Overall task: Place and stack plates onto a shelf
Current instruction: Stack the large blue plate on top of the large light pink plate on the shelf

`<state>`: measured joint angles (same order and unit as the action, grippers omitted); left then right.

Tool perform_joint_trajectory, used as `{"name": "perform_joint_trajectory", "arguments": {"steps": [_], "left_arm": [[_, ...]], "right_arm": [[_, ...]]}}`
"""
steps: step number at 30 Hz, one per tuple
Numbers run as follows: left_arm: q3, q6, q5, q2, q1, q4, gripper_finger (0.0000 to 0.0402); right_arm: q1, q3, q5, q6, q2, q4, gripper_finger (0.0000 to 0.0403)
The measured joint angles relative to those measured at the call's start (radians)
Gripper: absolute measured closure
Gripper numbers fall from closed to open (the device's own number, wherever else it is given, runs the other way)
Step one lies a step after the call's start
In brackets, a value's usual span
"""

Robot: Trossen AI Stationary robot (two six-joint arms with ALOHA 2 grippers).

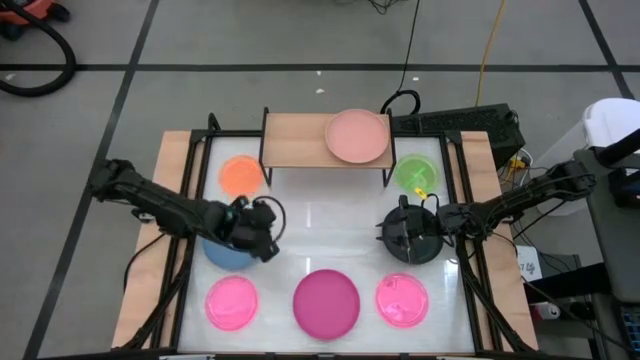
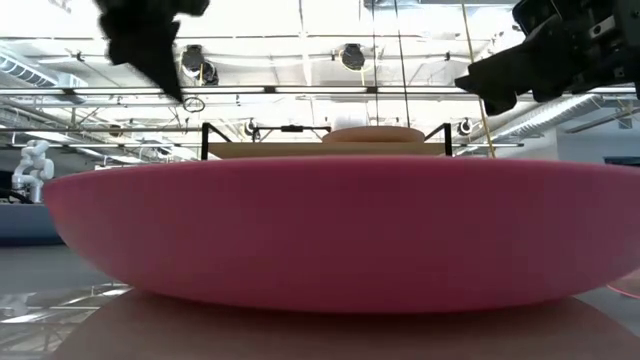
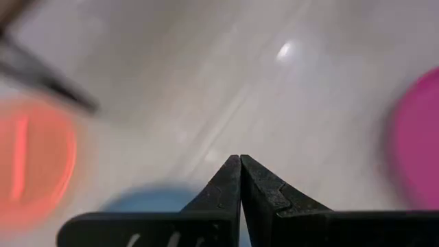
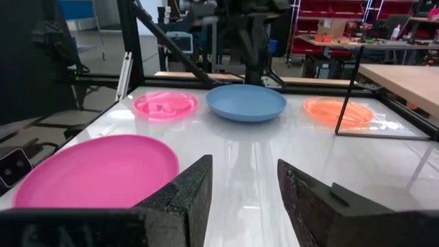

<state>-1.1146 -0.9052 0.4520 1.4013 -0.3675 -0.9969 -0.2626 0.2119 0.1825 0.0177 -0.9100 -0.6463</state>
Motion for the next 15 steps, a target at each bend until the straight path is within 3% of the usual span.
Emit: {"name": "perform_joint_trajectory", "arguments": {"steps": [2,8,15], "left_arm": [[0.002,-0.081,-0.037,0.025,-0.026,-0.07,0.0392],[0.026,-0.263,-0.141,0.072,-0.076,-0.078,0.0392],[0.026,-0.3,-0.144,0.125,-0.081,-0.045,0.0392]], "right_arm": [[0.0,0.0,0.0,0.0,0.0,-0.001,0.0257],[0.0,0.0,0.0,0.0,0.0,0.0,0.0257],[0.0,0.0,-0.001,0.0,0.0,-0.025,0.0257]]}}
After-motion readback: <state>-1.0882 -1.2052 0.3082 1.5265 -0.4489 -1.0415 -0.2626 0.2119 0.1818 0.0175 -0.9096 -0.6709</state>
